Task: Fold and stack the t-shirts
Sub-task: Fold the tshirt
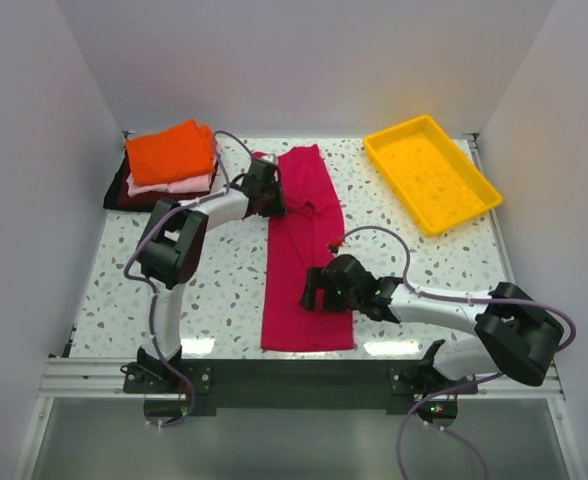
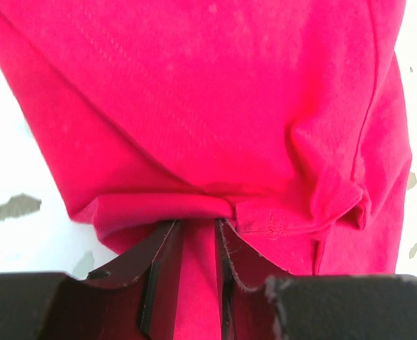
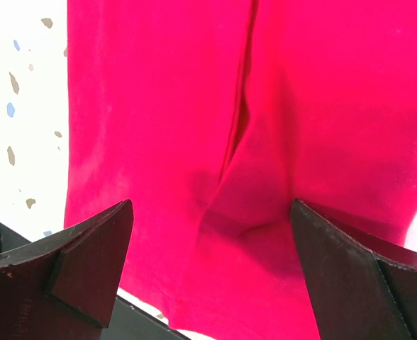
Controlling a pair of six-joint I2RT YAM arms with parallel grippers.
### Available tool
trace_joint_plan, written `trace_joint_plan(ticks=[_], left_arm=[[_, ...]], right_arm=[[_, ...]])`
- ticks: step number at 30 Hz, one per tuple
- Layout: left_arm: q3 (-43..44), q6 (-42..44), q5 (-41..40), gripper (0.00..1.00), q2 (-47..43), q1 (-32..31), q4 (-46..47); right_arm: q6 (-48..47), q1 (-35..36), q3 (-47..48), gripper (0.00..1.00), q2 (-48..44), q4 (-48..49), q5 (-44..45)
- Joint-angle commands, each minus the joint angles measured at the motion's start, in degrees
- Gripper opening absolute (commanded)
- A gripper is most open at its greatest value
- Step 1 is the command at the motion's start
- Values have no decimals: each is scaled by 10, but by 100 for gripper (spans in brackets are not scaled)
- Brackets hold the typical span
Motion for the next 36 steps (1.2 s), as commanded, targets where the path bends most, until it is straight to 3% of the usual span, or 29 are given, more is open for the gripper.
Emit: trace_joint_plan(ticks=[1, 6, 10, 20, 30, 36], left_arm=[[22, 44, -32, 29, 43, 19, -48], [1, 44, -21, 29, 28, 22, -45], [-69, 40, -14, 30, -24, 16, -11], [-245, 41, -36, 46, -288, -24, 27], [-517, -48, -60, 47, -526, -75, 11], [-577, -109, -73, 45, -617, -130, -61]], right_arm=[[23, 22, 1, 96, 31, -61, -20], [34, 57, 25, 96, 52, -67, -12], [42, 76, 36, 96, 60, -75, 14], [39, 87, 48, 96, -69, -182, 97], [74, 89, 4, 93, -158, -310, 133], [119, 115, -27, 83, -186, -341, 120]])
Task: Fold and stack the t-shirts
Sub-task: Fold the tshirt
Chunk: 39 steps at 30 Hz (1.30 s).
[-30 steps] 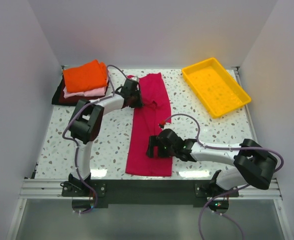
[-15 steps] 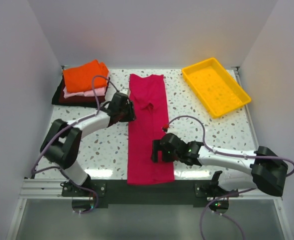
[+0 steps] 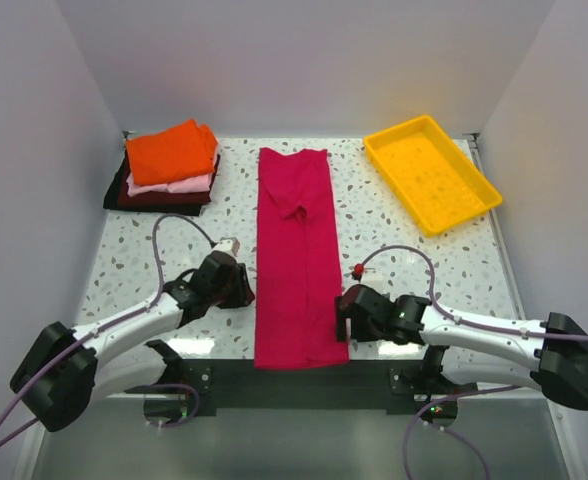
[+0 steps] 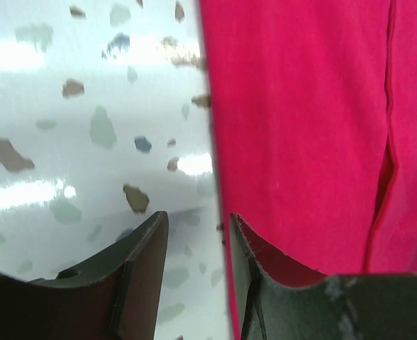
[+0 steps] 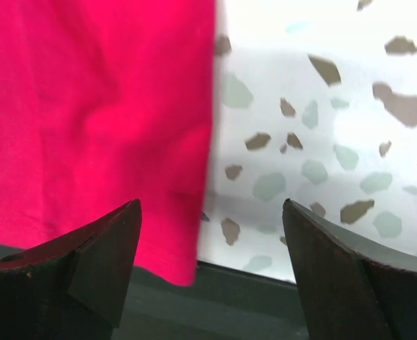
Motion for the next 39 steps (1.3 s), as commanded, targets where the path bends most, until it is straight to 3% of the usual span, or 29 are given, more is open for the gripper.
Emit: trace_joint_plan(ticks=[1, 8, 22, 31, 39], left_arm=[[-15, -56, -20, 44, -50, -31, -42], [-42, -119, -32, 44, -122, -87, -104], [-53, -254, -77, 43, -137, -257, -157], [-51, -327, -95, 43, -145, -325, -176], [-55, -373, -92, 43, -145, -368, -179]], right_arm=[[47, 17, -12, 82, -23, -41, 12], [100, 75, -26, 59, -16, -34, 5], [160, 147, -28, 47, 5, -21, 17], [169, 161, -35, 20, 20, 1, 15], [171, 168, -39, 3, 22, 10, 18]])
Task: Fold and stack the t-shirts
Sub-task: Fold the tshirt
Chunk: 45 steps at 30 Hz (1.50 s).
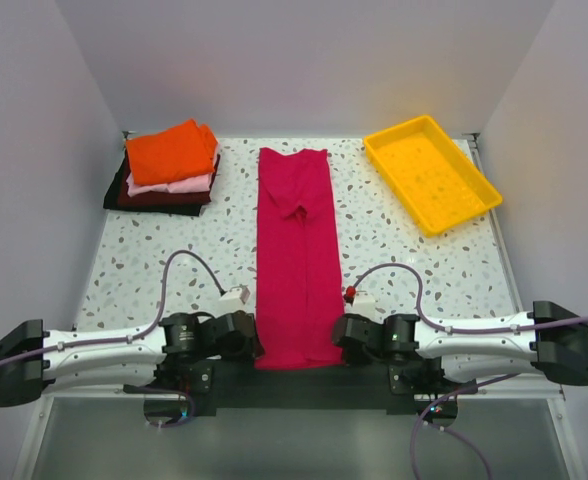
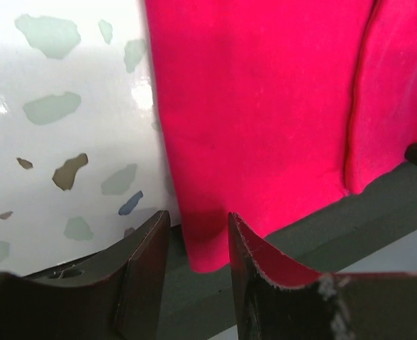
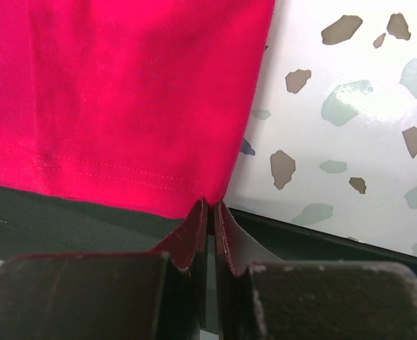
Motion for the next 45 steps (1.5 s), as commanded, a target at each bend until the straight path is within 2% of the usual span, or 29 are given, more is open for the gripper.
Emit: trace_joint_plan(ticks=[1, 11, 20, 25, 29, 37, 45], left_arm=[[-2, -45, -15, 43, -5, -16, -10], [0, -100, -31, 39, -16, -60, -51], [-2, -112, -34, 33, 12, -81, -26], [-5, -116, -32, 18, 20, -91, -5], [-5, -126, -33, 0, 20, -99, -10], [35, -147, -55, 0, -2, -125, -44], [69, -184, -91, 0, 18, -169, -64]], right_arm=[[16, 6, -12, 3, 5, 9, 18], [20, 8, -16, 2, 7, 11, 18], [21, 10, -16, 2, 8, 16, 18], [21, 10, -15, 2, 10, 17, 20], [20, 12, -11, 2, 7, 15, 25], [20, 13, 11, 0, -19, -21, 40], [23, 17, 16, 0, -32, -42, 42]])
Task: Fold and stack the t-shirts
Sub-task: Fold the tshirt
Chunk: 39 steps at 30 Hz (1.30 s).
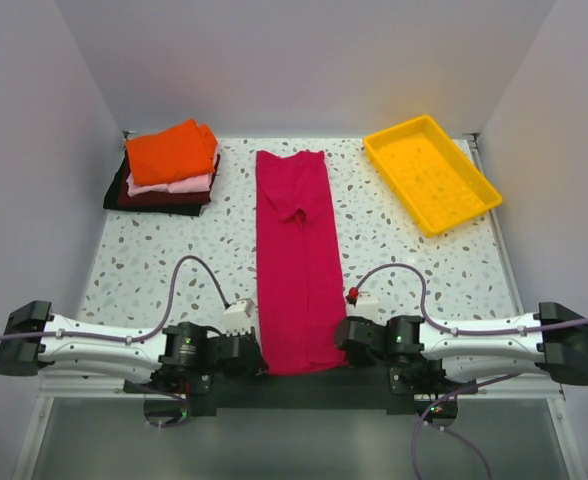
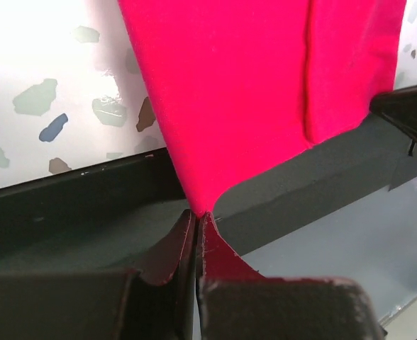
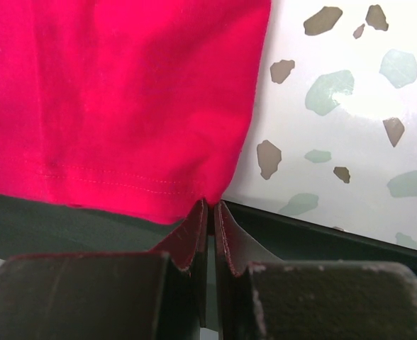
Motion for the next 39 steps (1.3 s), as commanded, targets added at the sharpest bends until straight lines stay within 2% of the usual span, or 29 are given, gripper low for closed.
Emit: trace_joint_plan(ticks=[1, 7, 10, 14, 20, 23, 24, 27, 39], left_arm=[[28, -30, -36, 0, 7, -9, -28], [57, -27, -115, 0, -1, -7, -43], [74, 15, -131, 0, 0, 18, -27], [82, 101, -101, 0, 15, 79, 16], [93, 155, -110, 0, 24, 138, 35], [88, 236, -84, 0, 37, 192, 89], [90, 249, -66, 0, 45, 223, 100], [104, 293, -55, 0, 73, 260, 131], [138, 411, 27, 0, 174, 436, 230]], right_arm=[[15, 5, 20, 0, -13, -22, 31], [-7, 4, 59, 0, -16, -54, 87], [-29, -2, 89, 0, -3, -66, 121], [-83, -34, 125, 0, 29, -54, 130], [-159, -117, 137, 0, 56, 6, 108], [-189, -151, 150, 0, 72, 24, 105], [-197, -157, 154, 0, 78, 26, 107], [-224, -184, 172, 0, 99, 46, 109], [-315, -300, 274, 0, 212, 86, 124]])
